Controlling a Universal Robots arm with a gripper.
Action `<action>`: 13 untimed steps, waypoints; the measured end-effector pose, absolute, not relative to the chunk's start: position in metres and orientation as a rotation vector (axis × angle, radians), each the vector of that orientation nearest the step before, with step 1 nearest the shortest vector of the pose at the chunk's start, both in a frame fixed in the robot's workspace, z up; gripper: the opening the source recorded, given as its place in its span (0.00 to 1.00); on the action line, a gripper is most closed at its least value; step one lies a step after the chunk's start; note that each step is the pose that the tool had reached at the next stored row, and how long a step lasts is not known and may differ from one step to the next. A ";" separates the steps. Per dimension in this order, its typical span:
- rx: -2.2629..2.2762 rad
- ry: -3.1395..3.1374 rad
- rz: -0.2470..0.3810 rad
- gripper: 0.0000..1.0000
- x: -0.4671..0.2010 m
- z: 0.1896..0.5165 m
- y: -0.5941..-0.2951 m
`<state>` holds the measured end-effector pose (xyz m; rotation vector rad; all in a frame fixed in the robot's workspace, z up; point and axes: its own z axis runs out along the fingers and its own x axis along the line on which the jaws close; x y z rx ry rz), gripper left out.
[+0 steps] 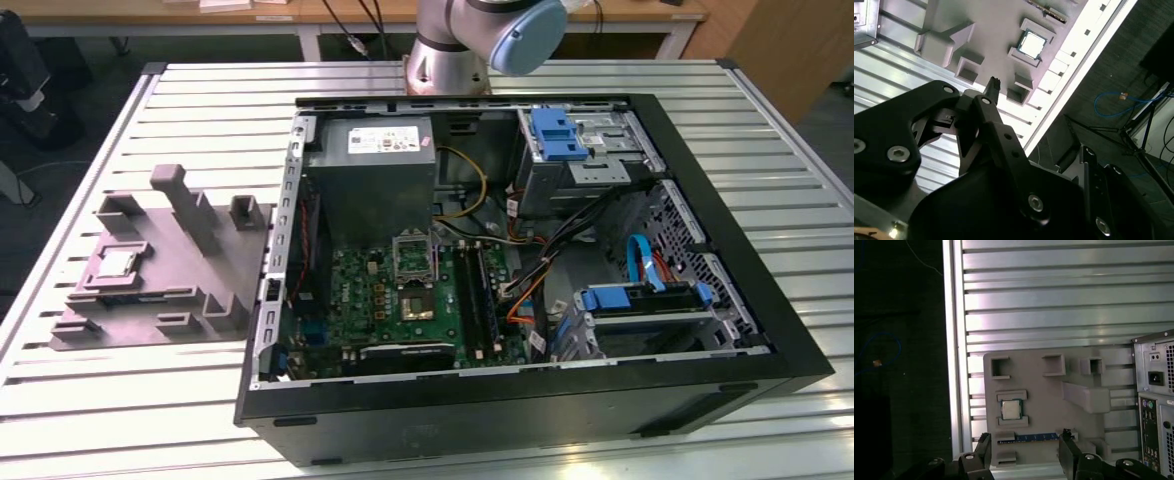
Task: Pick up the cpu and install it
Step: 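Pick up the cpu and move it towards the insertion slot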
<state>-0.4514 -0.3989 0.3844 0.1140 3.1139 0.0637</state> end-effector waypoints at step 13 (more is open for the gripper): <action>0.085 3.130 0.052 0.65 -0.451 0.374 -0.400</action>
